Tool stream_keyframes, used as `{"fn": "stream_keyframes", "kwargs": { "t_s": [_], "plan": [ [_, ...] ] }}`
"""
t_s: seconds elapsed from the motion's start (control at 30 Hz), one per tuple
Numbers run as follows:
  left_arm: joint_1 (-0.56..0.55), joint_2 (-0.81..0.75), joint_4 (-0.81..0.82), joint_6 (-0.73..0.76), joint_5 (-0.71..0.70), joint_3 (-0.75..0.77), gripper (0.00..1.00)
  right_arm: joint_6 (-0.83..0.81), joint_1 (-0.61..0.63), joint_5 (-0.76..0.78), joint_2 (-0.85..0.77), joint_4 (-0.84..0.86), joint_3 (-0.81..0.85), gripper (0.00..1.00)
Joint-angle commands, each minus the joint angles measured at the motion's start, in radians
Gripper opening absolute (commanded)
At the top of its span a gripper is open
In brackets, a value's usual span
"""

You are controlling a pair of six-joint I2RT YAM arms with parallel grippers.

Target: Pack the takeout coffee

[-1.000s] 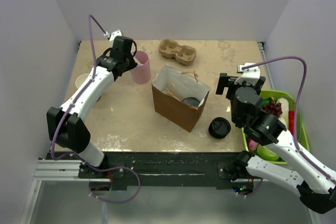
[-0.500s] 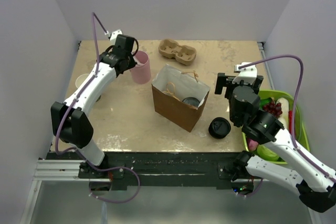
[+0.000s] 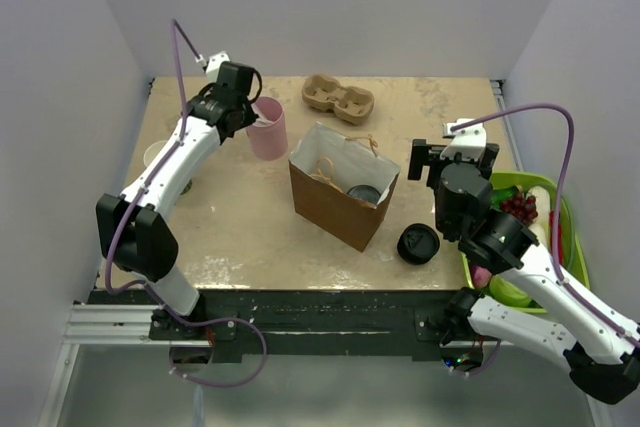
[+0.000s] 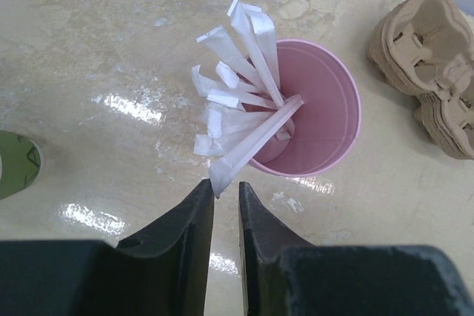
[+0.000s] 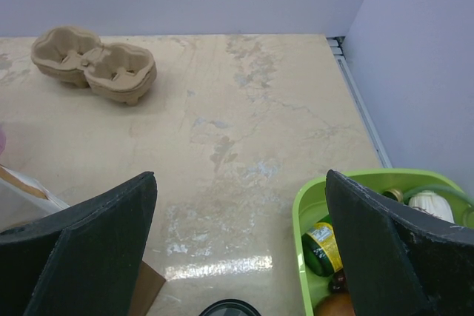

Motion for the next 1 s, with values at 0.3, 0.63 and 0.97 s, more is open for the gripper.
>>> {"fn": "stream_keyframes", "kwargs": {
  "t_s": [0.3,0.63,0.97],
  "plan": [
    [0.026,0.008,0.03,0.014,-0.006,0.044,0.18,-0.019,-0.003,0.021,0.01,0.05,-0.004,0.98],
    [0.026,-0.032,0.025,0.022,0.014,0.048,0.0,-0.022,-0.003,0.009,0.013,0.048,-0.003,0.98],
    [0.026,-0.084,0.005,0.051,0.023,0.053,0.04,-0.02,-0.003,-0.004,0.013,0.051,-0.001,0.98]
  ]
}}
